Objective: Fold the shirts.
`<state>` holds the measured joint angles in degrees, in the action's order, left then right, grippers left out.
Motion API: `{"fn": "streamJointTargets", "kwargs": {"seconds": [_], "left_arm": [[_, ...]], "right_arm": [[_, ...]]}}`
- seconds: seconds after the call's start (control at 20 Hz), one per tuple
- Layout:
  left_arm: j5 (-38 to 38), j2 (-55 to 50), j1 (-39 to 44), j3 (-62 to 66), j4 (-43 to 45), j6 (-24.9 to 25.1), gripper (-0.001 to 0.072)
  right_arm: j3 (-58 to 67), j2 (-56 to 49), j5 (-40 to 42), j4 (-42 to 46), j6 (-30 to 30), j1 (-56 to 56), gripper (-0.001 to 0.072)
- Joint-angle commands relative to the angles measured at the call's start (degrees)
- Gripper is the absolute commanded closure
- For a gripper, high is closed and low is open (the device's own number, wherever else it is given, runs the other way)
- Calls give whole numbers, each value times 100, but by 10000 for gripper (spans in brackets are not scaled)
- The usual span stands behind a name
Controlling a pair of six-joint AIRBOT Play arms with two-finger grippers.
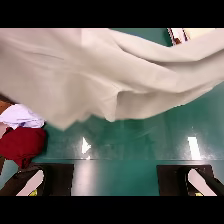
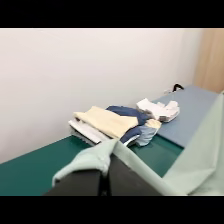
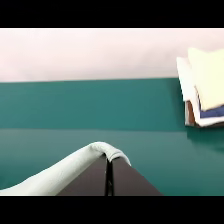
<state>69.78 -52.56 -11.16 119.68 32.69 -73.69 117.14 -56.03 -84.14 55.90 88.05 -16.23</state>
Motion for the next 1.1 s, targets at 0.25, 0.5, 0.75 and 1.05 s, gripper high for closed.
{"fn": "streamJointTargets", "kwargs": {"seconds": [0.25,0.5,0.75,1.05], "left_arm": [[326,-1252,328,-3053,968,-317,680],[-219,-3167,761,-3921,1174,190,680],[-1322,-4052,741,-3919,1187,216,679],[-800,-4046,597,-3604,1596,205,120]], "right_arm": [[-1576,-1810,-363,280,297,1064,702],[-2105,-3213,632,275,151,1508,702],[-1779,-4288,1484,254,-26,1593,698],[-1003,-4734,1172,210,-26,1440,295]]}}
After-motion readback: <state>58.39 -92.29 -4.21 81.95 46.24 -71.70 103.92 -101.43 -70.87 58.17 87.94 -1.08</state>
